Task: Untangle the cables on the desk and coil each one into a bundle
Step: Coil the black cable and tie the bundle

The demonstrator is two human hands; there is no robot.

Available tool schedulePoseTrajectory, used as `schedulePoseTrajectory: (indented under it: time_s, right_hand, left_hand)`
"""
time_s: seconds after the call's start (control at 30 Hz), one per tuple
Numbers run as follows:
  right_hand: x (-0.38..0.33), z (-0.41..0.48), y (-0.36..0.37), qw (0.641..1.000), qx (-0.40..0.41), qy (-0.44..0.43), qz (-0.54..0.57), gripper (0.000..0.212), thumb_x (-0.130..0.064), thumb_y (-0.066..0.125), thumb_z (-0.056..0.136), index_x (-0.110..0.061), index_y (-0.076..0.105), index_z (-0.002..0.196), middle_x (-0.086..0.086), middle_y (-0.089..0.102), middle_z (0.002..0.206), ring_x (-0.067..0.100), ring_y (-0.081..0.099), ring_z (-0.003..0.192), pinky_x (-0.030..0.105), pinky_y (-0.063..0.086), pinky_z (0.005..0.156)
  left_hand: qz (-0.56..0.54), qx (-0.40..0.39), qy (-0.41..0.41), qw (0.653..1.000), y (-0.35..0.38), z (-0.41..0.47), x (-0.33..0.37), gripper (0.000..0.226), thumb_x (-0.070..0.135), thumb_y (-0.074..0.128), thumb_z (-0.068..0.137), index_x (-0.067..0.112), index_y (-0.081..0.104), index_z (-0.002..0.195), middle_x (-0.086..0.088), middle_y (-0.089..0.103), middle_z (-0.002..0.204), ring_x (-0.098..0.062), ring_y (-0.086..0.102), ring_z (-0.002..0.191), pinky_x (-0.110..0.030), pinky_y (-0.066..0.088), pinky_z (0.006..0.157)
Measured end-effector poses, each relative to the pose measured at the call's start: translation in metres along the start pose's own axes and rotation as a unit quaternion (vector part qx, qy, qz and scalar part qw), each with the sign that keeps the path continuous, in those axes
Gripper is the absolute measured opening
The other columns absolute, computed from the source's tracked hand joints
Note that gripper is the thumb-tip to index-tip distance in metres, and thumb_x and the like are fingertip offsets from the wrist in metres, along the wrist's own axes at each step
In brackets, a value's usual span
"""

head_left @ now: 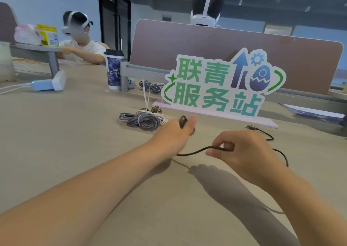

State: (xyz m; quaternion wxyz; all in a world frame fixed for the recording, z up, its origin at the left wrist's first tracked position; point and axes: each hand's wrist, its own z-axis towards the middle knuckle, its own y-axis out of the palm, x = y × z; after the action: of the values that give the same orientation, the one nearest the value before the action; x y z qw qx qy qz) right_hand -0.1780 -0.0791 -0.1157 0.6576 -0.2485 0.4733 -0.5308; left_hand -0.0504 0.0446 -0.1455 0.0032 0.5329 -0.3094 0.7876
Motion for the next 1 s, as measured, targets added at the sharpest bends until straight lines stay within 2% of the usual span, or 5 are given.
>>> schedulePoseTrajectory:
  time_s: [0.3,0.53,0.73,0.87,1.0]
  right_hand:
    - [-0.001,0.004,0.002,0.965,0.074,0.13,0.216,0.029,-0.034,0.08,0.067,-0.01,0.064,0.061,0.003,0.05,0.045,0.009,0.038,0.038,0.02,0.033,0.037]
    - [0.0,0.004,-0.001,0.962,-0.047,0.176,0.203,0.033,-0.042,0.062,0.083,-0.012,0.066,0.07,0.001,0.051,0.046,0.014,0.044,0.04,0.025,0.046,0.047]
    - [0.0,0.006,0.006,0.963,-0.064,0.198,0.173,0.032,-0.041,0.052,0.092,-0.023,0.069,0.072,-0.01,0.048,0.045,0.009,0.041,0.047,0.026,0.038,0.052]
    - [-0.005,0.004,0.006,0.979,-0.049,0.141,0.136,0.033,-0.047,0.051,0.09,-0.027,0.07,0.071,-0.016,0.056,0.048,0.003,0.049,0.051,0.024,0.039,0.057]
    - [-0.001,0.003,0.009,0.997,-0.005,0.052,0.048,0.026,-0.036,0.055,0.091,-0.022,0.071,0.076,-0.007,0.059,0.06,0.008,0.051,0.058,0.023,0.04,0.056]
  left_hand:
    - [-0.072,-0.394,0.036,0.915,-0.007,-0.018,0.014,0.032,0.045,0.055,0.09,0.018,0.062,0.075,0.002,0.043,0.058,-0.006,0.041,0.049,-0.019,0.033,0.048]
    - [-0.351,-0.204,-0.1,0.908,-0.013,-0.004,0.011,0.048,0.046,0.038,0.096,0.006,0.064,0.093,-0.004,0.065,0.067,-0.014,0.059,0.054,-0.027,0.052,0.054]
    - [-0.624,-0.096,-0.113,0.767,-0.027,0.006,0.013,0.053,0.05,0.024,0.097,0.013,0.062,0.103,-0.014,0.073,0.092,-0.028,0.071,0.084,-0.046,0.055,0.073]
    - [-0.731,-0.04,-0.153,0.664,-0.032,0.009,0.015,0.048,0.049,0.031,0.097,0.009,0.057,0.092,-0.009,0.065,0.063,-0.022,0.065,0.054,-0.043,0.056,0.066]
    - [-0.533,0.009,-0.205,0.821,-0.026,0.014,0.005,0.046,0.053,0.038,0.095,0.012,0.053,0.082,0.002,0.044,0.054,-0.011,0.039,0.039,-0.022,0.041,0.043]
